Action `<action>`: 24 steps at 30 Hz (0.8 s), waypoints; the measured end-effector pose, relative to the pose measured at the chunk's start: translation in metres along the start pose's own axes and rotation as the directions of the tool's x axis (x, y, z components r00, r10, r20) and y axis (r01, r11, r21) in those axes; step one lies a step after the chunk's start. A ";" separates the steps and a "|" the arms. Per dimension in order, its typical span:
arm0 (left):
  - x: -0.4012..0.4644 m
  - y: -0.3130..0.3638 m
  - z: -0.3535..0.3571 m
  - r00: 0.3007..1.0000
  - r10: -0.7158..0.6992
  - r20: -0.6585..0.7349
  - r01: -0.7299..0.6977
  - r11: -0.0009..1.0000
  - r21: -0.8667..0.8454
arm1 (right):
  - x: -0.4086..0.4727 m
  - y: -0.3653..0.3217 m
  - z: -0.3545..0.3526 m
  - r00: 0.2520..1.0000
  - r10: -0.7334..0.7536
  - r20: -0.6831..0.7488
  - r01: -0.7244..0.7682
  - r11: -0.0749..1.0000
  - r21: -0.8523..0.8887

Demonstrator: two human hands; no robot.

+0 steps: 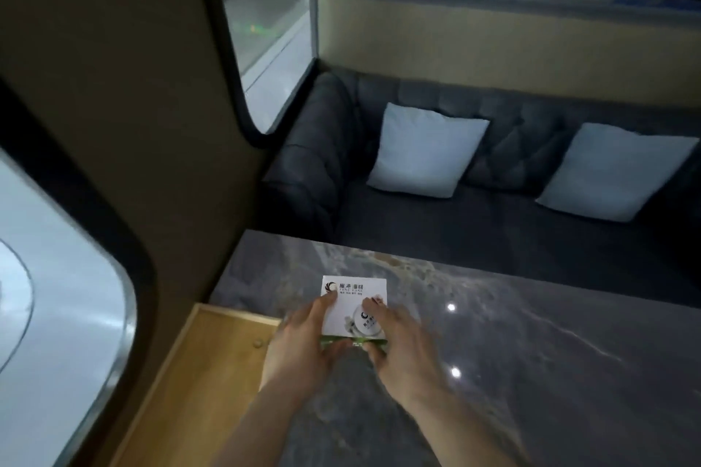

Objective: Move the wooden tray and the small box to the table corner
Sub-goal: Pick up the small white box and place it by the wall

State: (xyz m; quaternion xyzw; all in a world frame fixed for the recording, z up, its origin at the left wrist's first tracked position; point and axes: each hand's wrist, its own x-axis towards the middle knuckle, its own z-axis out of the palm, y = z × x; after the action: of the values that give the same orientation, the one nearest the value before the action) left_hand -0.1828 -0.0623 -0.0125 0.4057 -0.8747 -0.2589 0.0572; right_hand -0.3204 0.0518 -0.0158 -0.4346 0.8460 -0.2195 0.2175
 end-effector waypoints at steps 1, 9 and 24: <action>-0.004 -0.015 -0.013 1.000 -0.011 -0.017 0.011 1.000 -0.007 | 0.001 -0.020 0.009 1.000 -0.021 -0.006 0.020 1.000 -0.012; -0.041 -0.188 -0.120 0.984 -0.129 -0.123 0.122 0.991 -0.062 | 0.020 -0.207 0.107 0.985 -0.161 0.064 0.166 0.982 -0.087; -0.016 -0.431 -0.222 0.936 -0.276 -0.219 0.255 0.959 -0.120 | 0.103 -0.418 0.262 0.929 -0.309 0.204 0.348 0.916 -0.199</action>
State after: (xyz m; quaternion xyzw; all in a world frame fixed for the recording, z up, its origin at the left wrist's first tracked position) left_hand 0.1893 -0.3721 -0.0351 0.5447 -0.7865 -0.2539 0.1425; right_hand 0.0389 -0.3014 -0.0117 -0.6102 0.7590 -0.1152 0.1957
